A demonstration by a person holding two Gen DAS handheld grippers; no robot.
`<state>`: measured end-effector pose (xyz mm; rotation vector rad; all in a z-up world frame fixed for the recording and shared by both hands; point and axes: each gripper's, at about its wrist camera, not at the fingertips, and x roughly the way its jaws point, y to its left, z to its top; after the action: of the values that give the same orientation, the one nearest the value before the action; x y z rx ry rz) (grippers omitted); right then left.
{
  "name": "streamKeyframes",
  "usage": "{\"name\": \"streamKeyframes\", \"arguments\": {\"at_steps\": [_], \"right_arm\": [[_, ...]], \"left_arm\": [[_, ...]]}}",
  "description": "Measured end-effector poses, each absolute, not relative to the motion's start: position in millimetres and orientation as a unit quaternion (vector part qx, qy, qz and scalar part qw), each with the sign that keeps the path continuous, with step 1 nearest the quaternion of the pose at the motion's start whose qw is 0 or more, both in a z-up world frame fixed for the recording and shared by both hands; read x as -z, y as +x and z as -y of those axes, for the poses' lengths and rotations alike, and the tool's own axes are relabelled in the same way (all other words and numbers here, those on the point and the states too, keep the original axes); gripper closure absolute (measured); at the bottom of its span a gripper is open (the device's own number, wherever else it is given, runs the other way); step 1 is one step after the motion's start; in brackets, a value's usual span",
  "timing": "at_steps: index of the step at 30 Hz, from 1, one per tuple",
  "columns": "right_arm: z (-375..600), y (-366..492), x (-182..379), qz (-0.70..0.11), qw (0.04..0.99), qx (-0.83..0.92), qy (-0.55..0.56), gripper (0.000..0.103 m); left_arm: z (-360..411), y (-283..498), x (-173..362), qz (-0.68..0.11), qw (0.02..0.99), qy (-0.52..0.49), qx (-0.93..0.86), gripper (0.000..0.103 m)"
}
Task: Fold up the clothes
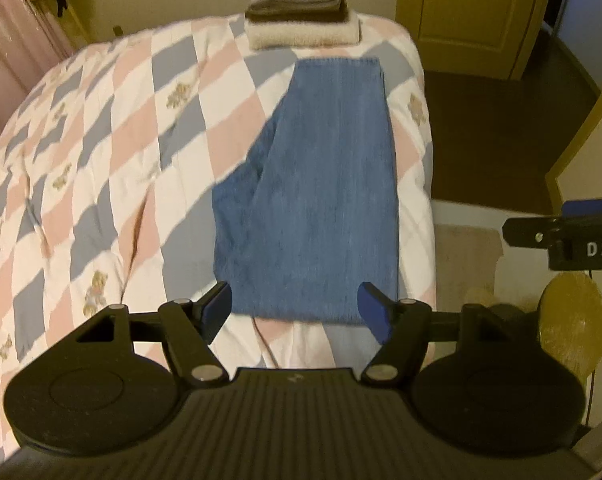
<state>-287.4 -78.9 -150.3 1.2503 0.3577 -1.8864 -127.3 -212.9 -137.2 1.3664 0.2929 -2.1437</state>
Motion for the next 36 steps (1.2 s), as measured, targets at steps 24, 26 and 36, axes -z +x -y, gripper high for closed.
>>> {"name": "streamKeyframes", "arguments": {"at_steps": [24,26,36], "right_arm": [[109.9,-214.4,217.0,-0.353,0.533,0.675,0.367,0.013],[118.8,-192.4,234.0,-0.398,0.560,0.652,0.321,0.014],[145.3,-115.0,330.2,-0.583,0.545,0.595,0.094,0.020]], "left_arm": [[214.3,-80.4,273.1,0.152,0.186,0.552,0.798,0.036],[216.6,-80.4,292.2,0.219,0.156,0.546,0.793,0.036],[234.8,-69.6,382.8,0.479,0.034,0.502,0.719,0.034]]}}
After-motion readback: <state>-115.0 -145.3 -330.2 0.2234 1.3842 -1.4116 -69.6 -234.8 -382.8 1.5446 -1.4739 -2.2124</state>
